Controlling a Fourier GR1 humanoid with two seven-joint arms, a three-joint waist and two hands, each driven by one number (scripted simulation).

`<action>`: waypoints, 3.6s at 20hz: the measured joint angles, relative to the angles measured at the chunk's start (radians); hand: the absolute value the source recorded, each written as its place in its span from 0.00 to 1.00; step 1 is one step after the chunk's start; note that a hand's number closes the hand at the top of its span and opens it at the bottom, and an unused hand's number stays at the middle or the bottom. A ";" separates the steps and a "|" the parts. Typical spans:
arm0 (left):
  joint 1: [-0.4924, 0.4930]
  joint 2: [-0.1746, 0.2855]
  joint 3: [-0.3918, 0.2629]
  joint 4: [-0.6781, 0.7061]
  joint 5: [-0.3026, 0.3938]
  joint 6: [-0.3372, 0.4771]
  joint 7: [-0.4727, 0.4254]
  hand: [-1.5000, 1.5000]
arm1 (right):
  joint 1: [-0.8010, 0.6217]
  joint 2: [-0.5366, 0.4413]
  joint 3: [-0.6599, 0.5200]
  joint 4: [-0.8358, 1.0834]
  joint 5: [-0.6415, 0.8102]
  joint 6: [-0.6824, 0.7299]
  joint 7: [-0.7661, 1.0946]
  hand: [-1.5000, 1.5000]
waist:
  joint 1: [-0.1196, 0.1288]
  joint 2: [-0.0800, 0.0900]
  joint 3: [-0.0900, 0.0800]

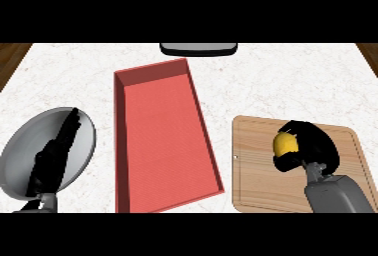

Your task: Pick the lemon from the cutting board and place it in the cardboard box

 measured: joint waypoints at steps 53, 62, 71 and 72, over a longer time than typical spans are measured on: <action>-0.075 -0.048 -0.025 0.009 -0.054 -0.023 0.023 0.50 | -0.067 0.198 0.545 -0.592 0.485 -0.100 0.222 1.00 | 0.070 0.023 -0.004; -0.092 -0.040 -0.016 0.036 -0.045 -0.040 0.013 0.50 | -0.411 0.258 0.336 -0.120 0.260 -0.182 0.246 0.00 | 0.081 0.021 -0.002; -0.080 -0.046 -0.013 0.033 -0.043 -0.040 0.006 0.50 | -0.643 0.265 0.290 0.269 0.084 -0.446 0.198 0.00 | 0.075 0.016 0.000; -0.082 -0.044 -0.011 0.031 -0.042 -0.042 0.012 0.50 | -0.655 0.265 0.283 0.290 0.076 -0.491 0.185 0.00 | 0.074 0.016 0.000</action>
